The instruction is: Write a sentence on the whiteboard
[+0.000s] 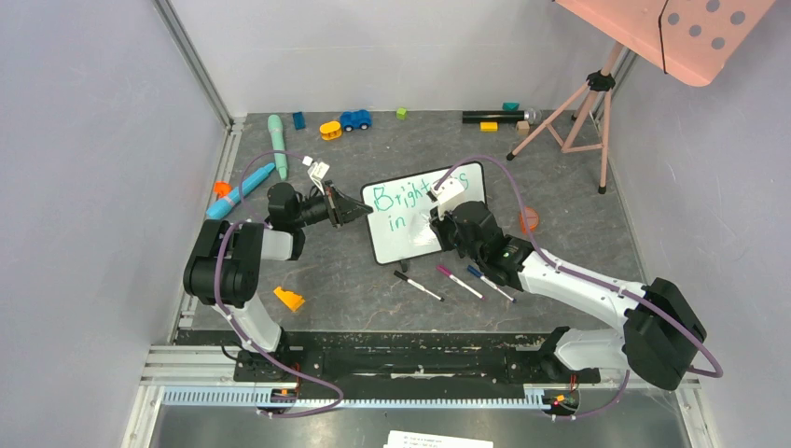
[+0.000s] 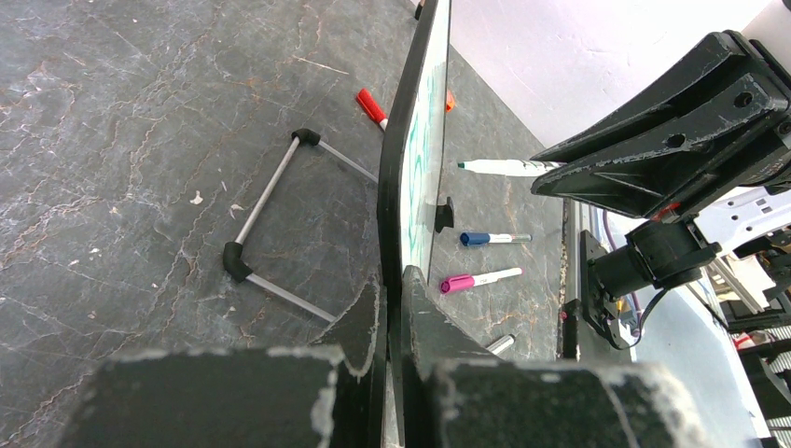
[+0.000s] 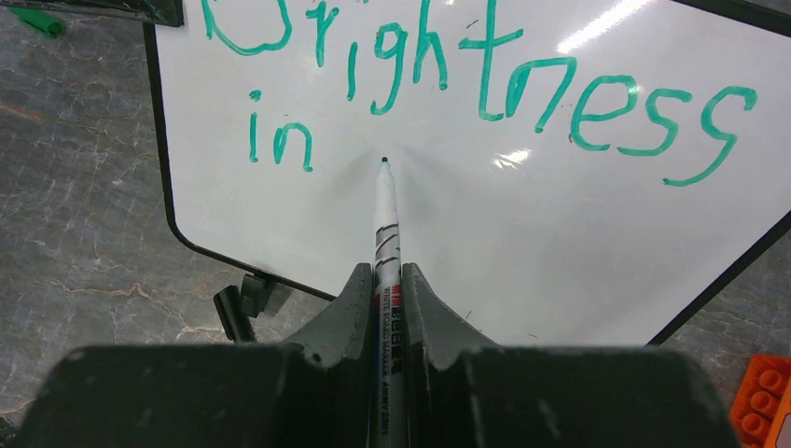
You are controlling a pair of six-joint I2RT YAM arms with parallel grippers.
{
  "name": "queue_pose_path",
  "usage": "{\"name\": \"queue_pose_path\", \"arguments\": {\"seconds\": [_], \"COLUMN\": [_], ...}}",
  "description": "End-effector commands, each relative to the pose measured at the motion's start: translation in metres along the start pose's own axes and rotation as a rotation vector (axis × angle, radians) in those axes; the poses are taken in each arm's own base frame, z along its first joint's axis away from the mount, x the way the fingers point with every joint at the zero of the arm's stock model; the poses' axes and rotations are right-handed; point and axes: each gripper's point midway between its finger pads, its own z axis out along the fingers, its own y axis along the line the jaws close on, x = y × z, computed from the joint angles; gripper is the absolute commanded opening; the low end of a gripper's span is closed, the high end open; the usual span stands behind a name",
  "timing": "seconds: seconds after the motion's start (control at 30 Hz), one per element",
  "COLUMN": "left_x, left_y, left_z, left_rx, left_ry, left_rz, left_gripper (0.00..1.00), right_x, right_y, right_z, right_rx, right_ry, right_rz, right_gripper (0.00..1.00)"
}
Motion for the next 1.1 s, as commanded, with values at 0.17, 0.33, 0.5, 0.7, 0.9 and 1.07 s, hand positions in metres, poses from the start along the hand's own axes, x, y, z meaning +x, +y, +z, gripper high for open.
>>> {"name": "queue_pose_path", "arguments": {"seconds": [0.17, 0.33, 0.5, 0.7, 0.9, 1.07], "left_x": [-0.004, -0.003, -0.003, -0.003, -0.003, -0.003], "left_y": [0.000, -0.001, -0.001, -0.001, -0.001, -0.001], "left_z": [0.004, 0.004, 0.004, 0.004, 0.004, 0.004], "left_rx": [0.016, 0.022, 0.025, 0.025, 0.024, 0.025], "left_ry": [0.002, 0.004, 0.004, 0.004, 0.004, 0.004], "left_rz": [0.122, 0.123, 0.124, 0.125, 0.125, 0.126], "left_gripper": [0.02, 0.02, 0.02, 0.02, 0.02, 0.02], "right_x": [-0.017, -0.017, -0.021, -0.023, -0.022, -0.018], "right_y": [-0.001, 0.003, 0.005, 0.006, 0.004, 0.002], "right_z": [0.005, 0.009, 0.011, 0.014, 0.017, 0.020], "right_rx": [0.004, -0.012, -0.021, -0.023, -0.010, 0.007], "right_ry": [-0.028, -0.019, -0.025, -0.024, -0.017, 0.000], "right_rz": [-0.017, -0.019, -0.017, -0.018, -0.018, -0.020], "right_gripper": [0.00, 0.00, 0.00, 0.00, 0.00, 0.00]}}
